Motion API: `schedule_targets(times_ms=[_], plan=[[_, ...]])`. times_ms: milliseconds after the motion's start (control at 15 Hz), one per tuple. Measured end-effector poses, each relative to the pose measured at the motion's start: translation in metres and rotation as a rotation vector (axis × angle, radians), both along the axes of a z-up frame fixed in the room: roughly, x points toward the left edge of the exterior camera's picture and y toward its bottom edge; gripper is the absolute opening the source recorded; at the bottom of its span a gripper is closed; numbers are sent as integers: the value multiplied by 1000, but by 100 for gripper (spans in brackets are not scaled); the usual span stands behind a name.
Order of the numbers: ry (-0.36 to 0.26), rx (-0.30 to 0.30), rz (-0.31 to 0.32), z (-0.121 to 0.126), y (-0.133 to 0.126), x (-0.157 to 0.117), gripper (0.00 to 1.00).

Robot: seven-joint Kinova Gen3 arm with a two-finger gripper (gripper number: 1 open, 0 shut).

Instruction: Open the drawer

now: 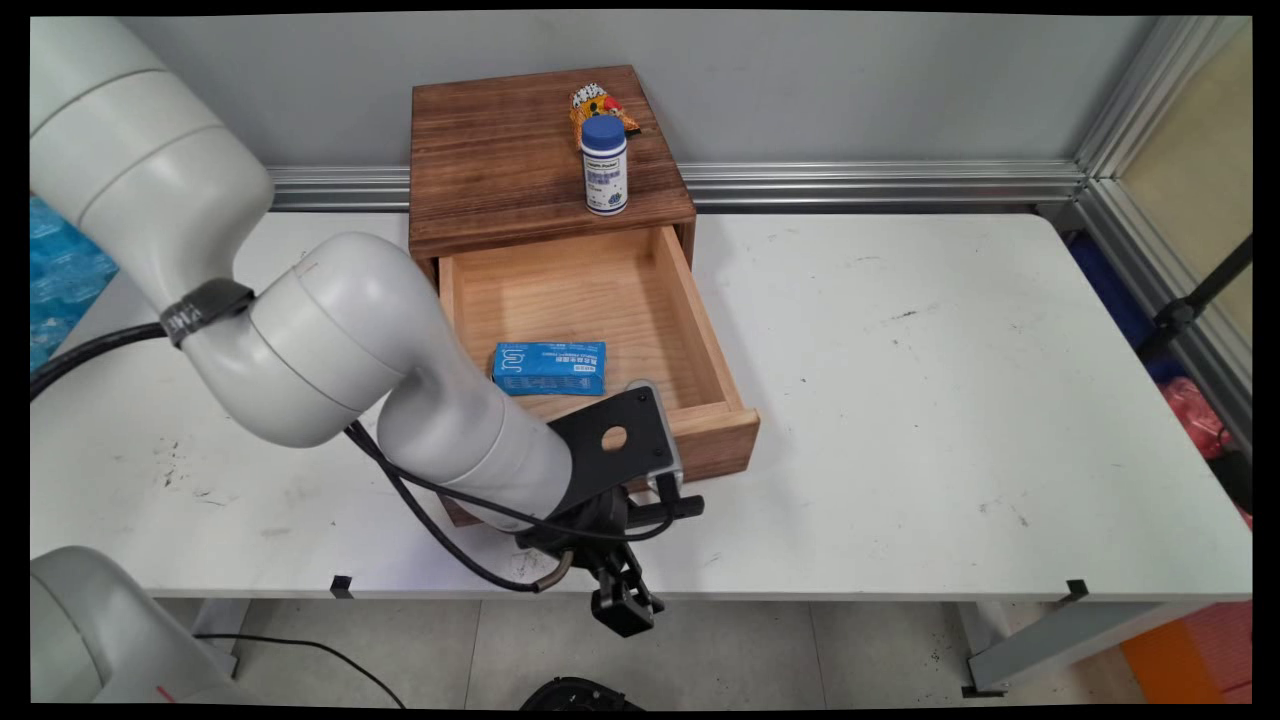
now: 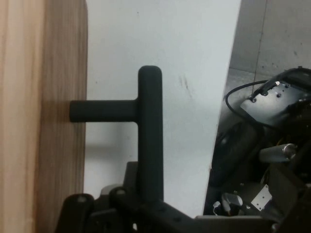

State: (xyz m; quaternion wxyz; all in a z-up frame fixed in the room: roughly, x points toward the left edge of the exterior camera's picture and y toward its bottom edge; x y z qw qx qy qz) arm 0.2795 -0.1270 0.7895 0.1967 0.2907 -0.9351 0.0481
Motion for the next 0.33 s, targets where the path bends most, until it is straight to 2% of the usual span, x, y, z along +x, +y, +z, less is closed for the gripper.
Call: schedule_targets(times_ms=[333], plan=[[4, 4, -5, 2, 3, -1, 100]])
